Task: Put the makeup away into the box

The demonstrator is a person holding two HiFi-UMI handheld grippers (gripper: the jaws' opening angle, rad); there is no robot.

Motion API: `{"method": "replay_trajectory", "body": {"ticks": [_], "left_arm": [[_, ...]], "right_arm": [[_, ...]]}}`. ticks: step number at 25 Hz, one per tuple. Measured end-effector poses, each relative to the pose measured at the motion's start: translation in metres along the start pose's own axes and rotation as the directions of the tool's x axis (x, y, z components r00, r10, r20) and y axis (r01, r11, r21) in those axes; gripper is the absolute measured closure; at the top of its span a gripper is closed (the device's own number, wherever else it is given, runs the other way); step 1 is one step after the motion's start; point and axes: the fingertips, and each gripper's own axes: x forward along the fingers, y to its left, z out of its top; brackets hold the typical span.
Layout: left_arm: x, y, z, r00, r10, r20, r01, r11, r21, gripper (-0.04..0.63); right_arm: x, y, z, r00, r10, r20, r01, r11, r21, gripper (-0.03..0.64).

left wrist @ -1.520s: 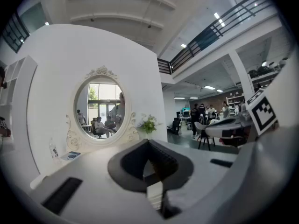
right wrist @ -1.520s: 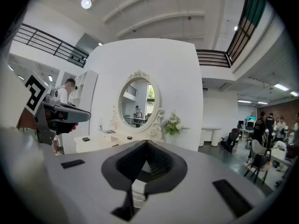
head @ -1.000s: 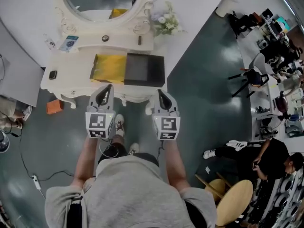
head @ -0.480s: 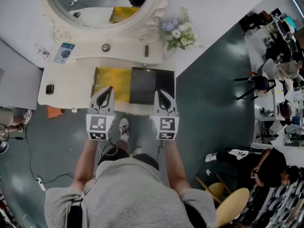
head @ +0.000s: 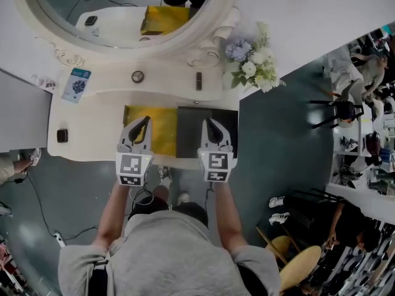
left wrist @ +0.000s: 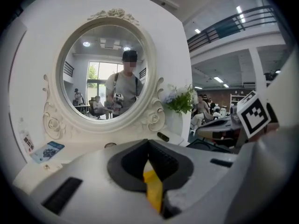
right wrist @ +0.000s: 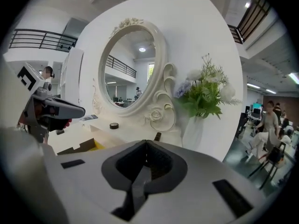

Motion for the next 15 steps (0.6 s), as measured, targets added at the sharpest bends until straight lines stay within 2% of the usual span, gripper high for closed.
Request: {"method": "replay_trajectory", "body": {"ticks": [10, 12, 15], "left_arm": [[0.045, 0.029, -0.021, 0.997, -0.048, -0.062, 0.045, 0.998, -0.034, 0.592], [0.050, 0.035, -0.028, 0.996, -0.047, -0.071, 0.043, 0.998, -0.053, 0.592], [0.054, 0.040, -0.033, 0.995, -0.051, -0.087, 0.046, 0.997, -0.061, 0.592]], "right_arm": [[0.076, -0.012, -0.013, 0.996, 0.008, -0.089, -0.002, 0.998, 0.065, 0.595], [0.093, -0.015, -0.017, 0.994, 0.012, -0.113, -0.003, 0.997, 0.073, 0.505], [0.118, -0.022, -0.025, 0.988, -0.002, -0.151, 0.015, 0.997, 0.081, 0.464]]}}
